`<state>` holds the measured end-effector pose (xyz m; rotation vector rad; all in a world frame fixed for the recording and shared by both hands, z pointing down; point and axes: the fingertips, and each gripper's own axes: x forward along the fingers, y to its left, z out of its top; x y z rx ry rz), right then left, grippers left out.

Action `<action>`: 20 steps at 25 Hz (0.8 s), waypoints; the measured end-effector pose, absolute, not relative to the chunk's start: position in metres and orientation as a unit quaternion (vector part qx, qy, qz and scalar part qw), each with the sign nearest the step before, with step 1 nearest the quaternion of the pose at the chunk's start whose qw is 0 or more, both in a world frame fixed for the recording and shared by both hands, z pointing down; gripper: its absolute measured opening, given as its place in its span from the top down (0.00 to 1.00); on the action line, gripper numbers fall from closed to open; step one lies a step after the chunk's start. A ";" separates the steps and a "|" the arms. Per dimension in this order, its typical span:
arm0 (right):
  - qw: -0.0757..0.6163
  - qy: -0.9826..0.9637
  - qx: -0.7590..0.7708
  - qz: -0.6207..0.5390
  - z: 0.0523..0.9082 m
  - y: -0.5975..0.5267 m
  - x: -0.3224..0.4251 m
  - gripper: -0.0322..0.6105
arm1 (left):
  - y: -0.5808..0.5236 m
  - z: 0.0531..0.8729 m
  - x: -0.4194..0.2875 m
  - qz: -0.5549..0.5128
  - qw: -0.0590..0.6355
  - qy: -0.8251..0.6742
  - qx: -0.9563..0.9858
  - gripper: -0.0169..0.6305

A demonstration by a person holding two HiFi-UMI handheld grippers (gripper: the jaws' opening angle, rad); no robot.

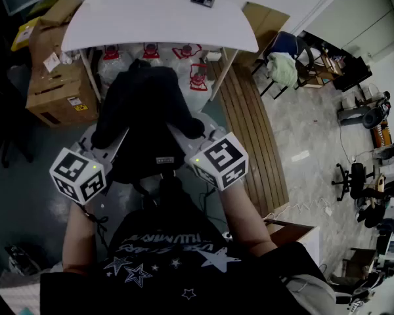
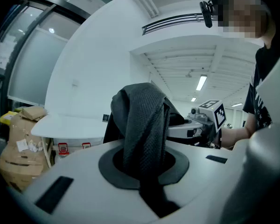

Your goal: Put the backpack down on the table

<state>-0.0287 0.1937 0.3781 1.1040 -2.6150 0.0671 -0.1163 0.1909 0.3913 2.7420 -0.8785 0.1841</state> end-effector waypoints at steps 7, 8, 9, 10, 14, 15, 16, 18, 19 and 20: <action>0.155 -0.908 0.388 0.032 0.380 0.196 -0.022 0.94 | 0.193 0.390 -0.109 0.071 0.125 -0.298 0.944 0.91; 0.155 -0.908 0.388 0.032 0.380 0.197 -0.022 0.95 | 0.193 0.390 -0.109 0.070 0.126 -0.297 0.944 0.91; 0.155 -0.908 0.389 0.032 0.380 0.197 -0.021 0.95 | 0.194 0.390 -0.109 0.070 0.126 -0.297 0.944 0.91; 0.156 -0.907 0.389 0.033 0.380 0.197 -0.021 0.95 | 0.194 0.390 -0.109 0.069 0.127 -0.296 0.944 0.91; 0.158 -0.906 0.390 0.031 0.379 0.199 -0.021 0.95 | 0.196 0.389 -0.108 0.070 0.123 -0.294 0.945 0.91; 0.158 -0.906 0.391 0.031 0.379 0.200 -0.021 0.94 | 0.196 0.389 -0.108 0.070 0.122 -0.293 0.946 0.91; 0.158 -0.906 0.392 0.031 0.379 0.200 -0.022 0.94 | 0.196 0.389 -0.109 0.071 0.121 -0.292 0.946 0.91; 0.156 -0.905 0.395 0.033 0.379 0.199 -0.023 0.95 | 0.195 0.389 -0.110 0.071 0.119 -0.291 0.947 0.91; 0.154 -0.904 0.397 0.035 0.379 0.200 -0.023 0.94 | 0.195 0.388 -0.111 0.071 0.118 -0.290 0.947 0.91; 0.152 -0.903 0.400 0.037 0.378 0.200 -0.023 0.94 | 0.196 0.388 -0.111 0.071 0.116 -0.289 0.947 0.91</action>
